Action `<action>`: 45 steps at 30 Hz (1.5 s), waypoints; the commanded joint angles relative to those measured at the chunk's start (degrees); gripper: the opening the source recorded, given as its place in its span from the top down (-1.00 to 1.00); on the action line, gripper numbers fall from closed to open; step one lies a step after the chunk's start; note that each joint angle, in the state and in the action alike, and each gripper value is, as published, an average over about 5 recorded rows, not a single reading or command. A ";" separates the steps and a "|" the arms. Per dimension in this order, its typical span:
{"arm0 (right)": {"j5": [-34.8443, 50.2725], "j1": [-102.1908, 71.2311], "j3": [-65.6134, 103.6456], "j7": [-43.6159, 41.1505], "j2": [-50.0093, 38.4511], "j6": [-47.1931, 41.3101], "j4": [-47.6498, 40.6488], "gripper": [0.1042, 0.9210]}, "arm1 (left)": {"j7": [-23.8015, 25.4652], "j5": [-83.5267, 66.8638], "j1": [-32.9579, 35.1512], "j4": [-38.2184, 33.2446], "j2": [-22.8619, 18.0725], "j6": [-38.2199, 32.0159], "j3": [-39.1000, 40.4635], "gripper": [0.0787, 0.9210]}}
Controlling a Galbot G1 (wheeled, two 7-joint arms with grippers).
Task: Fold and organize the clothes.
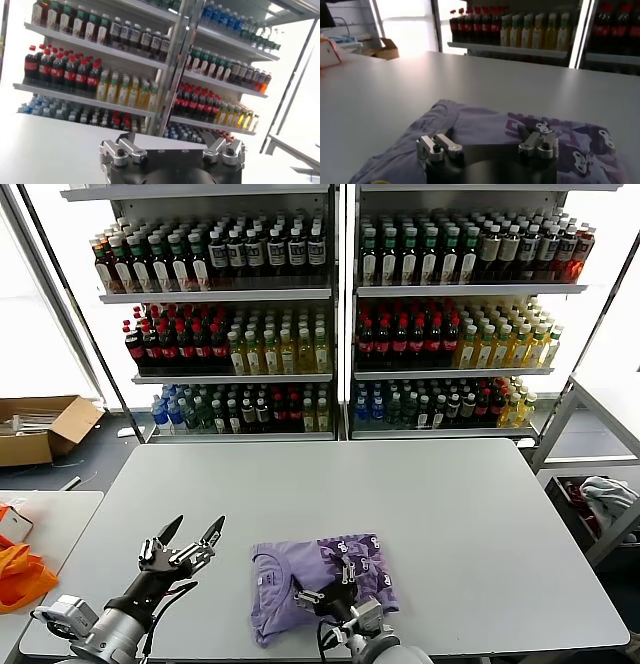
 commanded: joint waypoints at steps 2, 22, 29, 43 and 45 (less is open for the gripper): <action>-1.72 1.63 -2.38 3.72 0.73 2.29 4.98 -0.76 | -0.05 0.15 -0.17 -0.83 -0.03 0.12 0.03 -0.77; -2.71 -18.81 32.25 -5.40 0.91 19.40 13.77 -0.76 | 0.73 -1.40 0.02 -1.98 2.11 -0.25 -4.12 -0.77; -1.29 -21.75 37.66 -8.34 2.56 19.12 15.48 -0.76 | 1.33 1.36 0.26 -2.48 0.95 -1.09 -7.89 -0.77; 0.81 -23.66 42.05 -10.10 2.92 19.29 14.86 -0.76 | 2.47 2.60 0.23 -3.19 0.56 -1.05 -10.85 -0.77; 0.84 -23.81 42.13 -10.19 2.78 19.29 14.84 -0.76 | 2.60 2.64 0.32 -3.82 0.24 -0.98 -10.60 -0.77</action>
